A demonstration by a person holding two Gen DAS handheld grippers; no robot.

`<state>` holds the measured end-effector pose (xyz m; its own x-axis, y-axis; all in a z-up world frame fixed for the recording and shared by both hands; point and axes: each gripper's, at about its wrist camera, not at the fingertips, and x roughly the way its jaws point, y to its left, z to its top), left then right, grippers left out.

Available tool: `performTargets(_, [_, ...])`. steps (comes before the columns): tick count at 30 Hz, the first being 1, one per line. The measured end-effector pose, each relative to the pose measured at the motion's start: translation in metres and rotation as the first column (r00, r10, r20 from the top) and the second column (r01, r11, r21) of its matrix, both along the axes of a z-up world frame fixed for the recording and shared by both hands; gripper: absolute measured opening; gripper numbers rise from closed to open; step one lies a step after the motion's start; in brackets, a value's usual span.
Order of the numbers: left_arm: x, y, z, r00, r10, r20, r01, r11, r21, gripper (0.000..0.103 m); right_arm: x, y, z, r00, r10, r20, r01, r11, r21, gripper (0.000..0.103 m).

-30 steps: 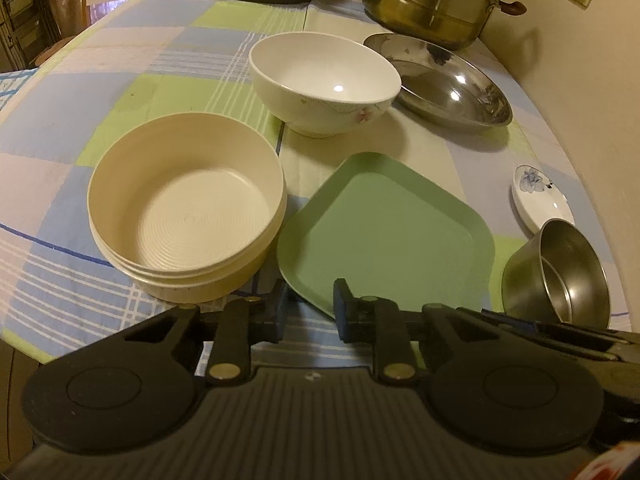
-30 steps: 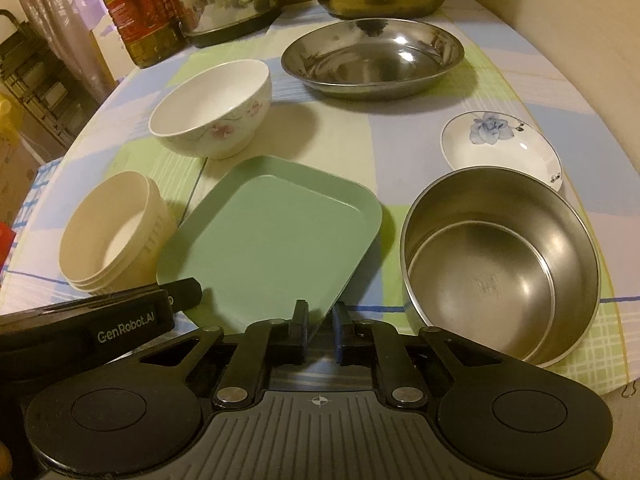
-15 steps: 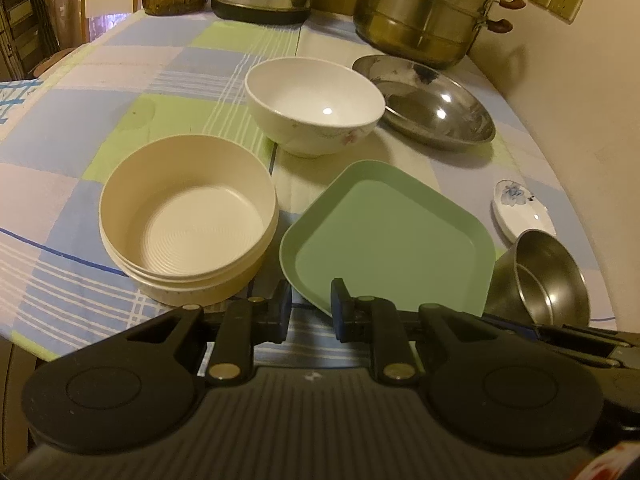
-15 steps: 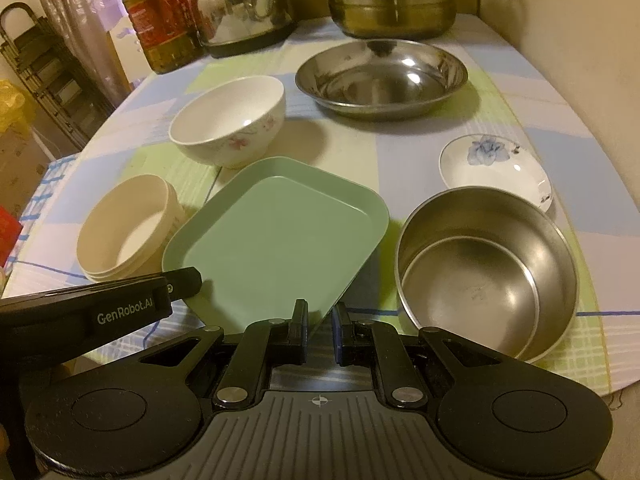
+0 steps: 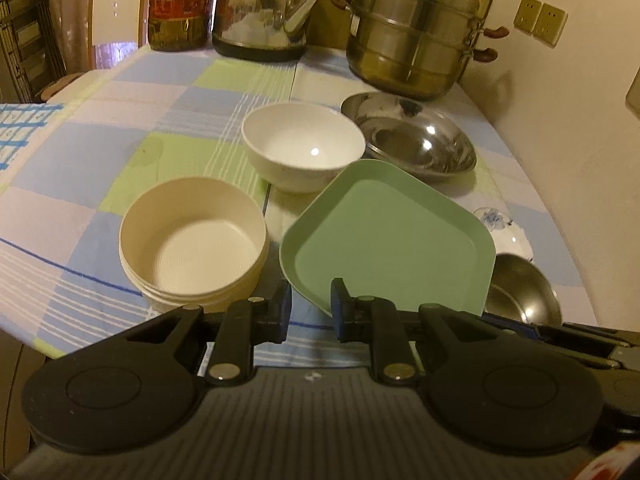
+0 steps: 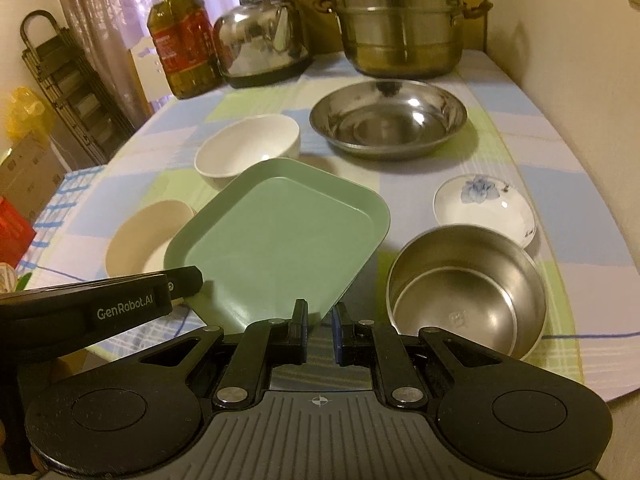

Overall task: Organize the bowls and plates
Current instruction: 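Lift the green tray with both grippers and carry it over the steel plate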

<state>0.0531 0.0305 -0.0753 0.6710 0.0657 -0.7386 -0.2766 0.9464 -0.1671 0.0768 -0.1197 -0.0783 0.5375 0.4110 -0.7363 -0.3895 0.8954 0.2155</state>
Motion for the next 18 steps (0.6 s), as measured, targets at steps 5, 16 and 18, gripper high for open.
performTargets(5, [0.006,-0.004,0.013,1.0,-0.005,0.029,0.005,1.0,0.008,0.019,0.004,-0.004,0.011,0.999,0.0,0.032,0.0,1.0,0.008,0.012])
performTargets(16, [0.058,-0.011,0.023,0.995,-0.087,0.049,0.087,0.996,0.001,0.019,0.04,-0.015,0.024,0.996,-0.066,0.056,0.066,0.998,0.001,0.012])
performTargets(18, [0.072,-0.011,0.022,0.993,-0.106,0.054,0.107,0.994,-0.006,0.019,0.05,-0.016,0.025,0.994,-0.085,0.063,0.086,0.996,-0.004,0.012])
